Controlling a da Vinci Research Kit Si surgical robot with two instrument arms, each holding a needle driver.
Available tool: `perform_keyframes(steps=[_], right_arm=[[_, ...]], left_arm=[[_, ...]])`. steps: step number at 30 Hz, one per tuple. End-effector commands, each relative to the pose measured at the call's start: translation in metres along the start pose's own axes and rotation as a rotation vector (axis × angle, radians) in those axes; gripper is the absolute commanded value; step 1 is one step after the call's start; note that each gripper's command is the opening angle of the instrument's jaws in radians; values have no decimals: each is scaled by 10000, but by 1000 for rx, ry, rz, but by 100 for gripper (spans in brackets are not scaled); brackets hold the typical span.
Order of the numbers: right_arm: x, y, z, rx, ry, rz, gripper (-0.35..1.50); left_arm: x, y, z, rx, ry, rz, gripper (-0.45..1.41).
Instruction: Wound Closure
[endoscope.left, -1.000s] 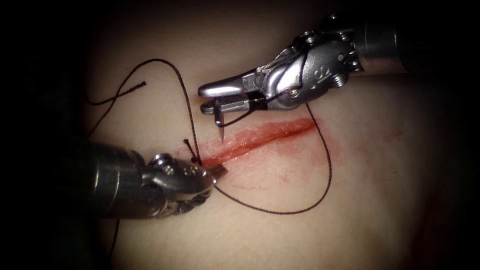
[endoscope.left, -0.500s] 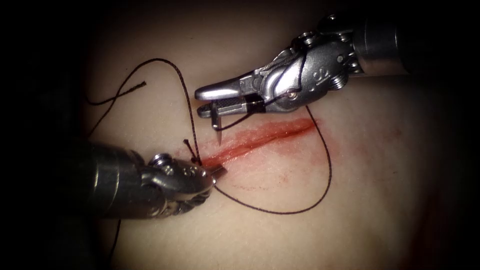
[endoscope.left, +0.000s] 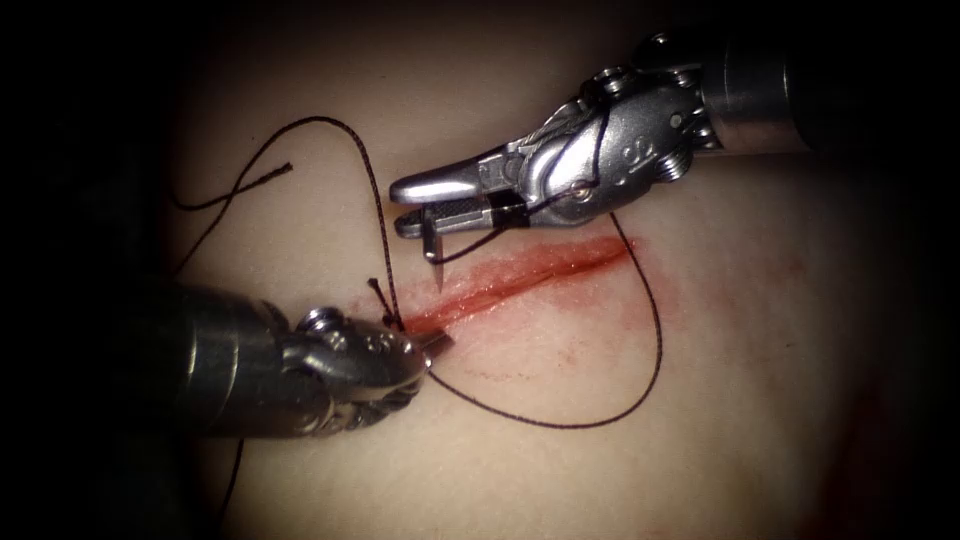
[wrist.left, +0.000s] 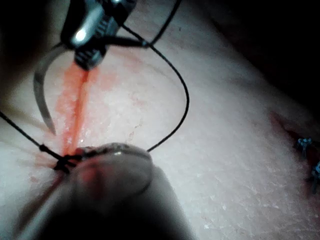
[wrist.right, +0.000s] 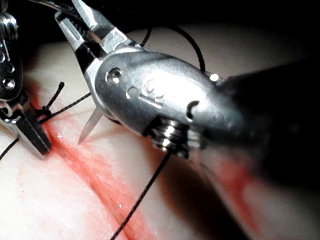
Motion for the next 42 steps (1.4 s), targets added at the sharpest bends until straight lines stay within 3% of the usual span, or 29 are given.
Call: perform_keyframes(steps=[1,17,42], right_arm=[[-7,2,8,2,1,-4,-35],[-11,-22,12,-24,-60,-100,-35],[3,-5,8,-36,-60,-107,-35]], left_arm=[[-1,4,6,0,0,0,-38],[-2,2,6,-2,-1,0,-38],[-3,2,7,1,0,-4,-38]])
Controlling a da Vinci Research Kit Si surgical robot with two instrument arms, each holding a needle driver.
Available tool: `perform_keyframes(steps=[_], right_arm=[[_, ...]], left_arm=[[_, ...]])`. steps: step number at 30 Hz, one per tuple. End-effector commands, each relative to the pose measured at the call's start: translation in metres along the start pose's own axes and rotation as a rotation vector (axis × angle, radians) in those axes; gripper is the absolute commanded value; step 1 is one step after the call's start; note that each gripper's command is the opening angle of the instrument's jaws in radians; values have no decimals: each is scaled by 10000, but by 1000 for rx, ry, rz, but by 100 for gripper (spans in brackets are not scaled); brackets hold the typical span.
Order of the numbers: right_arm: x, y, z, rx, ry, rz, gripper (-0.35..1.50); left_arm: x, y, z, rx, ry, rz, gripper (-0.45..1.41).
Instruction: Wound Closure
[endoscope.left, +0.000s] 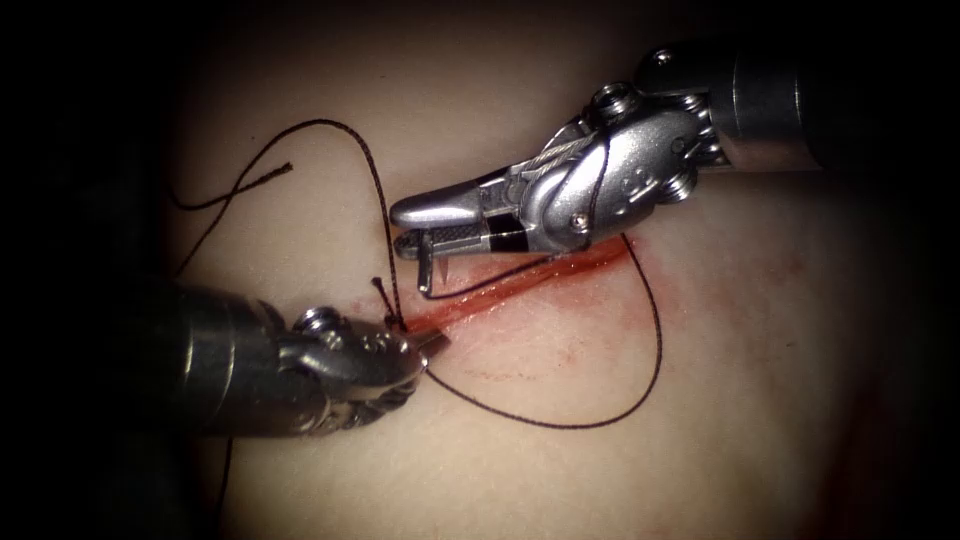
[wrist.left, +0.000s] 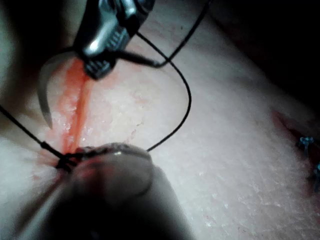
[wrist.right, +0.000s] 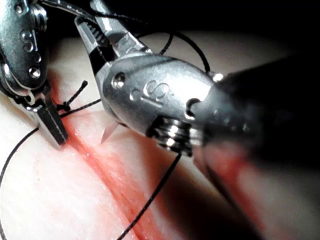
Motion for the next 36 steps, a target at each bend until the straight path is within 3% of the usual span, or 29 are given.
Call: perform_keyframes(steps=[1,19,36], right_arm=[[-8,2,6,0,0,-4,-35],[-6,-1,11,-10,8,-11,-35],[-17,-23,15,4,1,11,-35]], left_arm=[[-1,4,6,0,0,0,-38],[-1,2,7,1,0,-2,-38],[-1,0,7,1,0,-3,-37]])
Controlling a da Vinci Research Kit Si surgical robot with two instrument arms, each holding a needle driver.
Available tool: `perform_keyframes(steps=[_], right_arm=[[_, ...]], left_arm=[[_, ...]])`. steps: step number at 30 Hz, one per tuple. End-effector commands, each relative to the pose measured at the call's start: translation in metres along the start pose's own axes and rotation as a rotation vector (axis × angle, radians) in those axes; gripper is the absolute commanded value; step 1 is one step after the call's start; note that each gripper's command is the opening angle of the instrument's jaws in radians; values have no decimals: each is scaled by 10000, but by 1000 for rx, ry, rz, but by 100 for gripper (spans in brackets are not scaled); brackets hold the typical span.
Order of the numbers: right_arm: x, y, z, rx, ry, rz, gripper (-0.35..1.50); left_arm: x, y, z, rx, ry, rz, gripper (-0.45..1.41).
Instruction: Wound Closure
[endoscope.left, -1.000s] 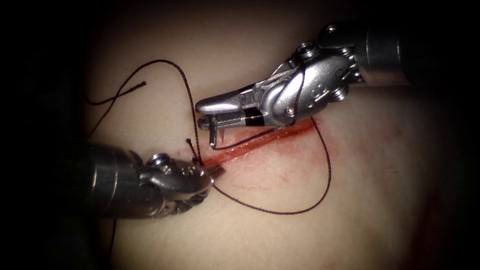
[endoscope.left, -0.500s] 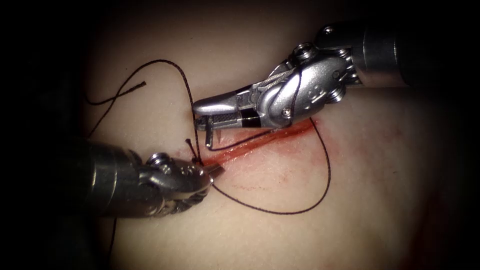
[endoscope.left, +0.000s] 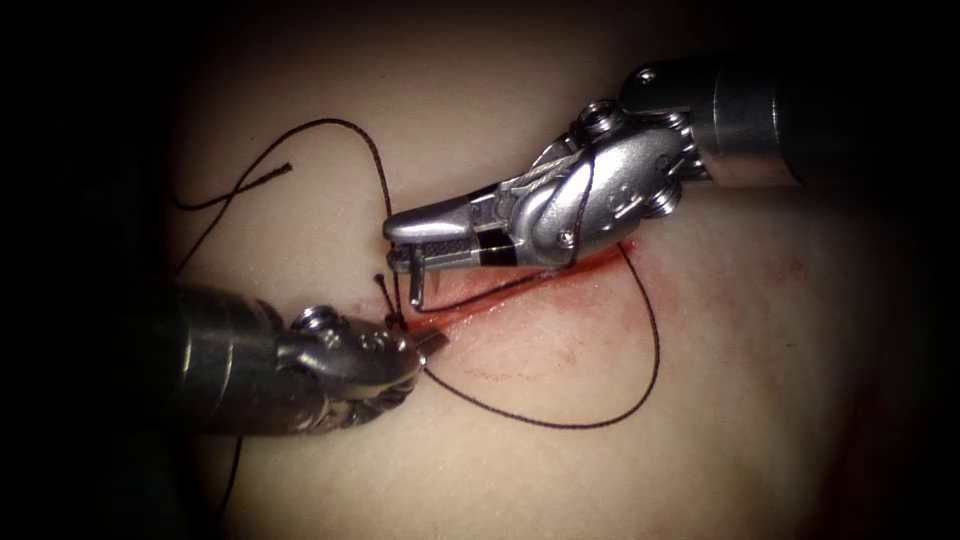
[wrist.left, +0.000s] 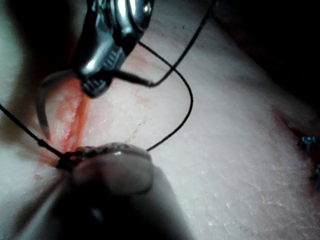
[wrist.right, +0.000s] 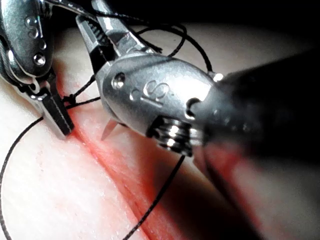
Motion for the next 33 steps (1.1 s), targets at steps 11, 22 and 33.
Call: perform_keyframes(steps=[11,22,33], right_arm=[[-9,-9,10,0,-1,52,-35],[-15,-24,13,12,-9,141,-35],[-20,-43,18,28,-12,244,-35]], left_arm=[[-2,3,7,-2,-3,1,-37],[-4,4,10,-20,-11,5,-37],[-5,7,11,-23,-27,4,-38]])
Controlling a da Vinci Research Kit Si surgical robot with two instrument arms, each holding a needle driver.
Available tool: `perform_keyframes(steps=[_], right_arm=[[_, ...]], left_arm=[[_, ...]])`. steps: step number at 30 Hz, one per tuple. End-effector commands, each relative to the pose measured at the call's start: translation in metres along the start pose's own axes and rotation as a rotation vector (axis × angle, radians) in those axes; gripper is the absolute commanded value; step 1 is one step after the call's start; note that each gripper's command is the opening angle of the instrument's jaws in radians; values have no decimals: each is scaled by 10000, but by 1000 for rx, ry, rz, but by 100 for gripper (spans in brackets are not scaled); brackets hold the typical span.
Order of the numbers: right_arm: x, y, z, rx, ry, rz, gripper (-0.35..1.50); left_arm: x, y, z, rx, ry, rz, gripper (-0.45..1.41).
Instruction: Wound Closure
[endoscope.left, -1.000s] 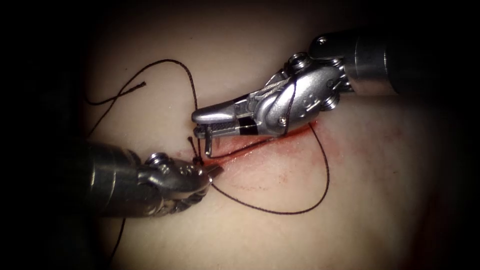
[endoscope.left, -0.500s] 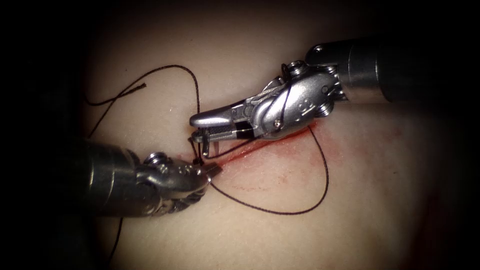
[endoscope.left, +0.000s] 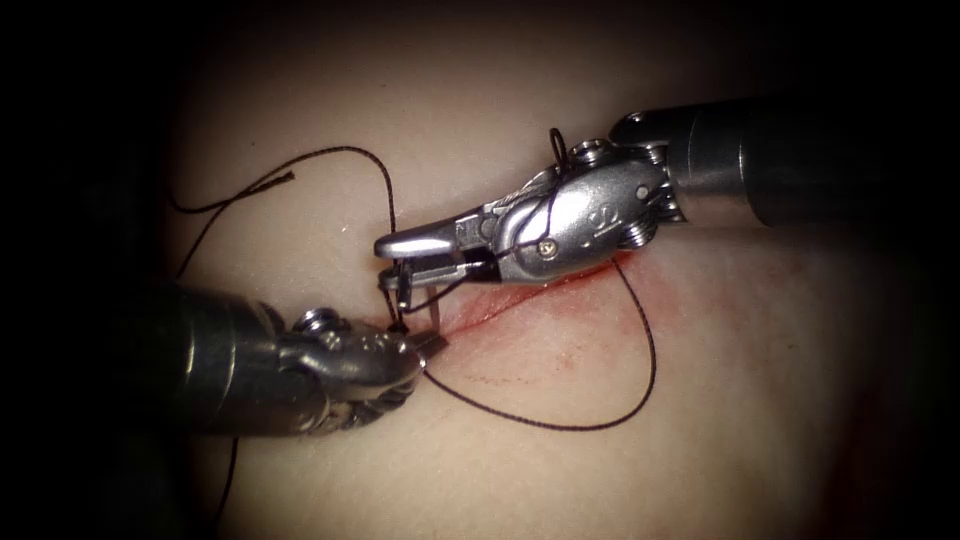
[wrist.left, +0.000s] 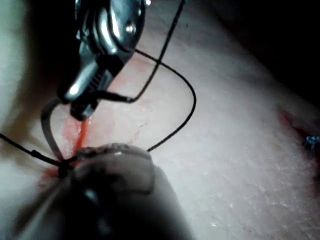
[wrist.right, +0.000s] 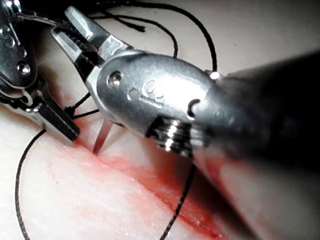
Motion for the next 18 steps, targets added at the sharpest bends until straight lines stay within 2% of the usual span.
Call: perform_keyframes(steps=[1,15,18], right_arm=[[-7,-1,8,1,0,9,-35],[-12,-12,12,-1,3,70,-35],[-6,1,9,-14,13,81,-35]], left_arm=[[-1,4,7,-1,0,0,-38],[-2,7,6,-3,-4,-3,-38],[-3,11,9,-32,-19,-4,-42]])
